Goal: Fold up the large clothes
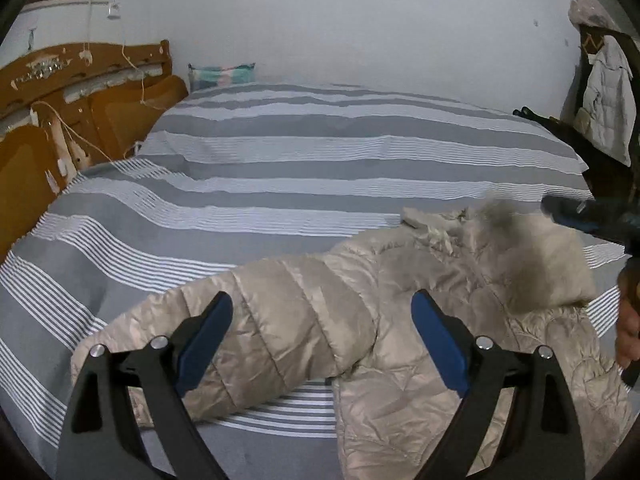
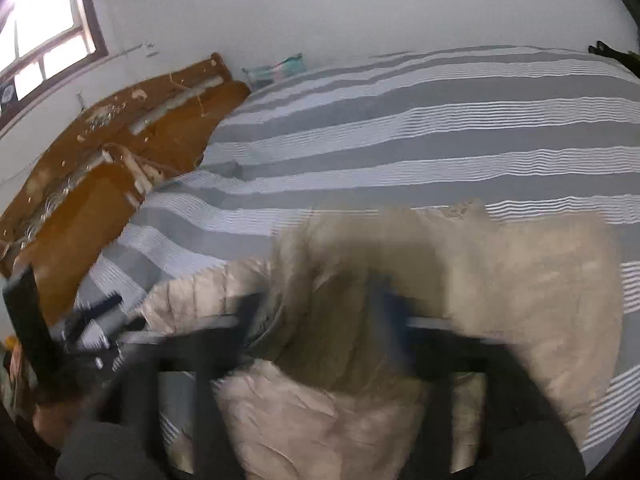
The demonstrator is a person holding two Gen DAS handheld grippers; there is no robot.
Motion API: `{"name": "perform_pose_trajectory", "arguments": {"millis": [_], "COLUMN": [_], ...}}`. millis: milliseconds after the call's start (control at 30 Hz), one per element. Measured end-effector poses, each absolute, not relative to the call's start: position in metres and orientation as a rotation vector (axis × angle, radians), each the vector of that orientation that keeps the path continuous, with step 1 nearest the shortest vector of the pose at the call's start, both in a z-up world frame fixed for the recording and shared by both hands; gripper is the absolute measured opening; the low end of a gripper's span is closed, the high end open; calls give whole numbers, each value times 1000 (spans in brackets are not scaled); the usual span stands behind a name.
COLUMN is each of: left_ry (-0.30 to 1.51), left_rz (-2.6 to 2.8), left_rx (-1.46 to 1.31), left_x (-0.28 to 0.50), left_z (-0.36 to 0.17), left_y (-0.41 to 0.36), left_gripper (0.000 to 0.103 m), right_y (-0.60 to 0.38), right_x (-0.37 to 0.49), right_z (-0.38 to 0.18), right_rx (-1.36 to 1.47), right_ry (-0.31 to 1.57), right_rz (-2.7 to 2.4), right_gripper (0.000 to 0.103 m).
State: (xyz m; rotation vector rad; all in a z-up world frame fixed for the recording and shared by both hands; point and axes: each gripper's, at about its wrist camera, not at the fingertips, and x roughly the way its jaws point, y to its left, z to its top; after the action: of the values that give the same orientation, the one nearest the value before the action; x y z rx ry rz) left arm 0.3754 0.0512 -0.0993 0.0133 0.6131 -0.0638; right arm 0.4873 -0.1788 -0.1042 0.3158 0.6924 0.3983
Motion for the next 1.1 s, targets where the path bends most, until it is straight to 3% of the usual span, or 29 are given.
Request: {"name": "perform_pose_trajectory", "arguments": {"millis": [167,433,867,1100], "left_ry": [633,687,730,766], "left_rz": [-97,-95,235,281], "left_rx": [13,7,-36,-63], "left_x": [382,394,345,348], "left_z": [-110,-144,-191,-210], "left_y": [31,6,189,234], "left_gripper": [91,91,91,91], "right_y": [-211,-309,-286,-283], "right_x": [463,437,384,360], "right_z": [-88,-135,-147,-165], "right_rx": [204,150,64,44], "right_ry": [609,753,756,805], "right_rz": [246,20,-16,-35], "right_gripper": [94,94,97,97]}}
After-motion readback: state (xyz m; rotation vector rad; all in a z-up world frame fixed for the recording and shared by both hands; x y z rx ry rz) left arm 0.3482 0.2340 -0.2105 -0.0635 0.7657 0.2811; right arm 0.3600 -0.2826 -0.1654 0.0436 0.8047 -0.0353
